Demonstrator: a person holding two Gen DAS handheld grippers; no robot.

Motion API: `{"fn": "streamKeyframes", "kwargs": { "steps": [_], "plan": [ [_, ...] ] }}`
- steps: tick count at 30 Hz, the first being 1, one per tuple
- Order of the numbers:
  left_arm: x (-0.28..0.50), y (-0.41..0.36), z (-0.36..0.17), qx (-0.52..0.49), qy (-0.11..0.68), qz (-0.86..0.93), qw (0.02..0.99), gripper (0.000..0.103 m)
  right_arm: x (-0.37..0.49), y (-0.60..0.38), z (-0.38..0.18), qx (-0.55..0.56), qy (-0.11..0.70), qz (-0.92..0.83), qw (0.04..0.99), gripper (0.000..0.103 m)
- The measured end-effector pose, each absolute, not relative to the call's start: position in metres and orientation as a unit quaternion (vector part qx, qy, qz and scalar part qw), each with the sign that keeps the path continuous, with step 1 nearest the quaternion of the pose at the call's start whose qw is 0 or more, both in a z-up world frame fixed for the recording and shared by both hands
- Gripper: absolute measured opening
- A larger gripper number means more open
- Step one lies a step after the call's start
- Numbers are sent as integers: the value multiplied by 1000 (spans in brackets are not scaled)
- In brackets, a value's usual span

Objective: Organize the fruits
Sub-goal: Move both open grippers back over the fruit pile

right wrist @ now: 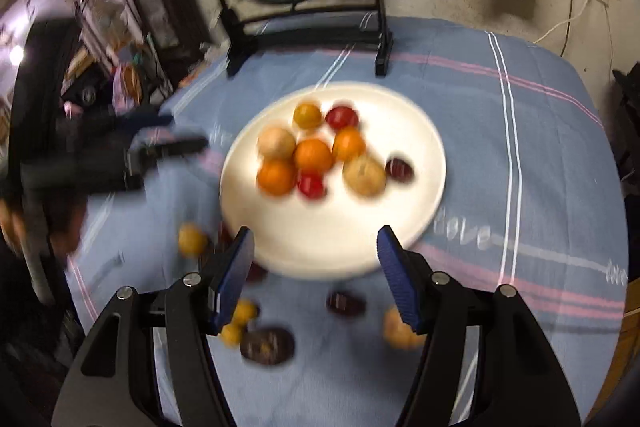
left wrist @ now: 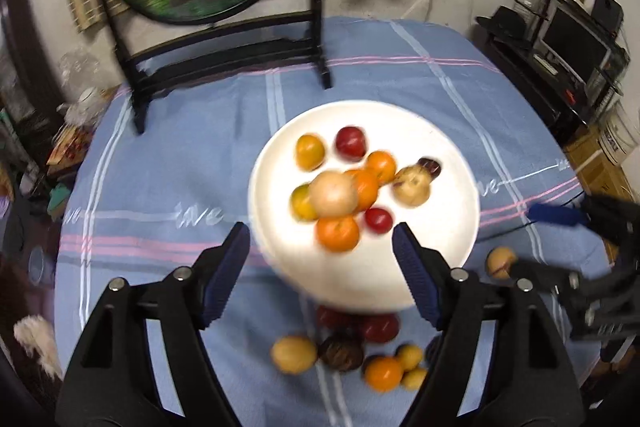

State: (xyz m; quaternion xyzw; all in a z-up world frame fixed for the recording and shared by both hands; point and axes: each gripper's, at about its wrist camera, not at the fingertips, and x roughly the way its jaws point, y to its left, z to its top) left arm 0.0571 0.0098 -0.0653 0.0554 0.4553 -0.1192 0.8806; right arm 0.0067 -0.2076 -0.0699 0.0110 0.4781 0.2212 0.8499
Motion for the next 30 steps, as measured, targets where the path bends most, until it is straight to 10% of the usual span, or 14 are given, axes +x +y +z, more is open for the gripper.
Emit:
{"fn": "streamKeyframes", "kwargs": {
  "steps": [30],
  "plan": [
    [-69, 56, -130, 13, 548, -99, 831, 82, -64, -153, -138, -90, 493, 278, 819, 65]
  ]
}}
